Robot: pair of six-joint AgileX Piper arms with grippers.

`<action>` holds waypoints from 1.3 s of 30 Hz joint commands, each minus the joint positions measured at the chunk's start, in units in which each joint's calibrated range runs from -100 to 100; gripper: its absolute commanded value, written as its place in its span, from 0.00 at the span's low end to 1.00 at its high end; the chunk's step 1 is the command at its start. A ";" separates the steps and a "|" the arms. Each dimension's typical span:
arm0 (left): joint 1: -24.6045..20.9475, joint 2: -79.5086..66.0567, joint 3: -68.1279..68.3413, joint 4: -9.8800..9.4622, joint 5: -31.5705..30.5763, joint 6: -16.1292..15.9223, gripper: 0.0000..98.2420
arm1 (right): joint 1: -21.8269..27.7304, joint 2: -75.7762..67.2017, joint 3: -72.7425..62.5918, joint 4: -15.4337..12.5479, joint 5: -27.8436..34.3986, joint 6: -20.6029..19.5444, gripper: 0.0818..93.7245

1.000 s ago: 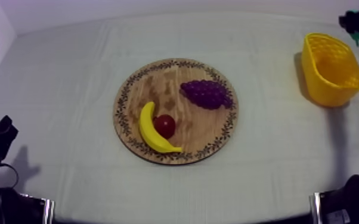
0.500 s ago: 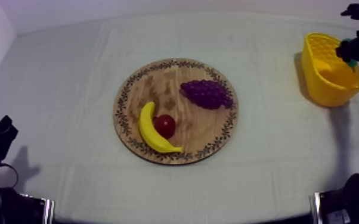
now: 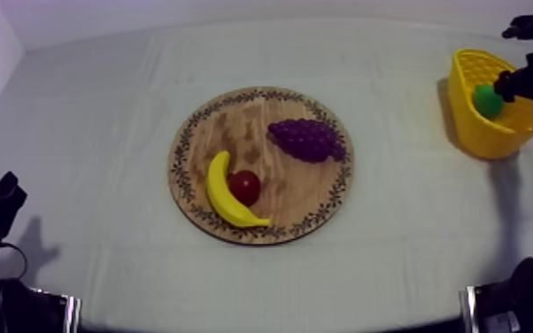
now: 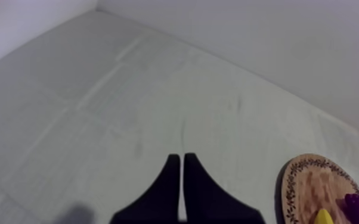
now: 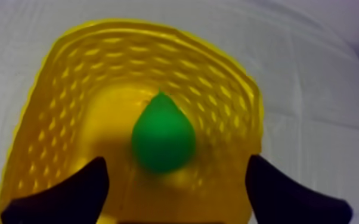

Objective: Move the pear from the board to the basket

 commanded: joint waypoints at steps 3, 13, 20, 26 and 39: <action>-0.02 0.02 0.02 0.00 0.05 0.00 0.00 | -0.24 -0.85 0.59 -0.95 0.08 1.02 0.68; -0.02 0.02 0.02 0.00 0.05 0.00 0.00 | -1.99 -5.48 2.68 -7.37 0.68 5.43 0.36; -0.02 0.02 0.02 0.00 0.05 0.00 0.00 | -4.59 -10.84 5.59 -8.94 0.08 4.25 0.20; -0.02 0.02 0.02 0.00 0.05 0.00 0.00 | -5.95 -16.76 8.61 -9.86 -0.44 1.56 0.13; -0.02 0.02 0.02 0.00 0.05 0.00 0.00 | -7.26 -38.01 23.05 -13.95 -1.33 5.26 0.01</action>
